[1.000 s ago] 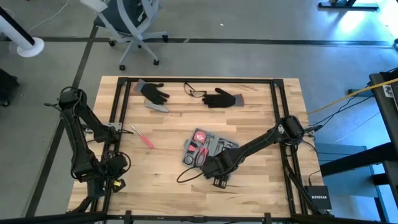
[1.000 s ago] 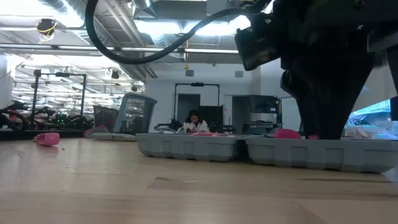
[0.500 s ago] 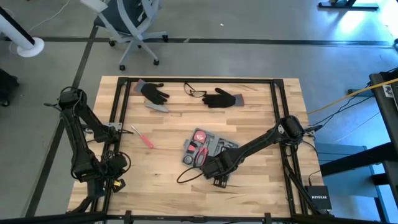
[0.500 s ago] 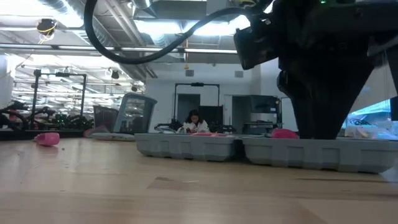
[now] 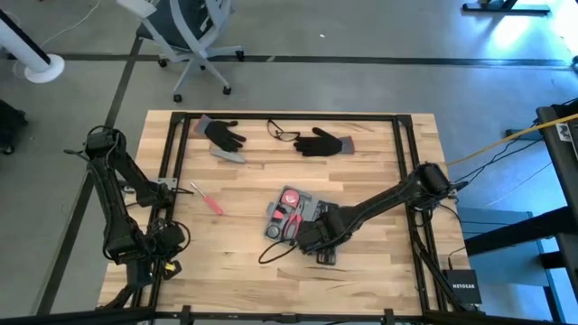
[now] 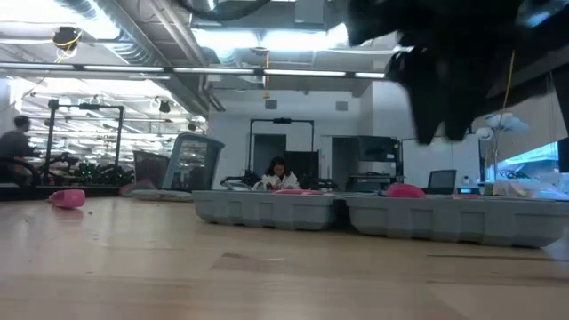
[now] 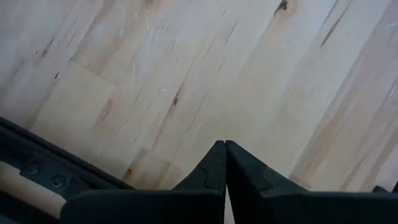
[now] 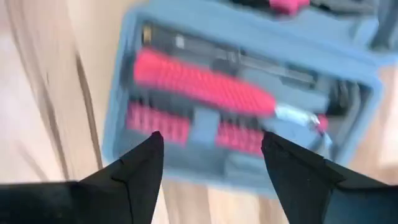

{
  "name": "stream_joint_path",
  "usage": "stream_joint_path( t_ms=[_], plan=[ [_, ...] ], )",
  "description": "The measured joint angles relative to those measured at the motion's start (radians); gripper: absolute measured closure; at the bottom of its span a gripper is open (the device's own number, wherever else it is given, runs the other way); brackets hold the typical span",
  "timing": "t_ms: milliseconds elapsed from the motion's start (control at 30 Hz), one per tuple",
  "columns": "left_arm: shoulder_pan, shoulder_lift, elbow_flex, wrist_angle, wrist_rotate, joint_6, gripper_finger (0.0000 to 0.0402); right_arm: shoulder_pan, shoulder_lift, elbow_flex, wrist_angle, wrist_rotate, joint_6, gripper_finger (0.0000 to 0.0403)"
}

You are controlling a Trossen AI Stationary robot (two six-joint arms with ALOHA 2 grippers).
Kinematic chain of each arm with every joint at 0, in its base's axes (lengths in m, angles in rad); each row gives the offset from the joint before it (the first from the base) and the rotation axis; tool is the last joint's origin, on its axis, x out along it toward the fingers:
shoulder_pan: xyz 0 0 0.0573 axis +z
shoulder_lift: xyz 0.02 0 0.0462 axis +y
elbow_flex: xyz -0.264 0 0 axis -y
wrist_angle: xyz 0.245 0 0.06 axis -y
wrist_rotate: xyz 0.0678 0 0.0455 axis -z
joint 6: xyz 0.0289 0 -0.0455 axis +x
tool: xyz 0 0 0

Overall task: Prefit tool cases
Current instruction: Put the orange multi bit set into the gray prefit tool case

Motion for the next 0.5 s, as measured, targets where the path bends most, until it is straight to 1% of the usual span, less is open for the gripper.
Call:
stream_joint_path(
  t_ms=[67, 133, 167, 200, 267, 333, 367, 433, 500],
  plan=[
    [0.017, 0.0, 0.0, 0.0, 0.001, 0.055, 0.0401, 0.001, -0.023, 0.009, -0.086, -0.007, 0.013, 0.0154],
    [0.049, 0.0, 0.0, 0.002, 0.001, 0.133, 0.0401, 0.002, -0.053, 0.003, -0.143, -0.024, 0.101, 0.0177],
    [0.072, 0.0, 0.0, 0.004, 0.0, 0.188, 0.0401, 0.008, -0.07, -0.003, -0.158, -0.034, 0.164, 0.0196],
    [0.102, 0.0, 0.0, 0.01, 0.0, 0.249, 0.0401, 0.015, -0.09, -0.013, -0.163, -0.035, 0.23, 0.0219],
    [0.178, 0.0, 0.0, 0.053, 0.0, 0.393, 0.0401, 0.035, -0.129, -0.036, -0.15, -0.035, 0.372, 0.0282],
    [0.269, 0.0, 0.0, 0.141, 0.0, 0.577, 0.0401, 0.065, -0.163, -0.059, -0.116, -0.036, 0.514, 0.0359],
    [0.318, 0.0, 0.0, 0.189, 0.0, 0.682, 0.0401, 0.084, -0.178, -0.073, -0.091, -0.032, 0.573, 0.038],
    [0.423, 0.003, -0.002, 0.281, -0.005, 0.892, 0.0401, 0.115, -0.2, -0.1, -0.039, -0.014, 0.703, 0.0389],
    [0.548, 0.007, -0.022, 0.38, -0.01, 1.073, 0.0401, 0.14, -0.211, -0.123, -0.03, 0.004, 0.844, 0.0398]
  ],
)
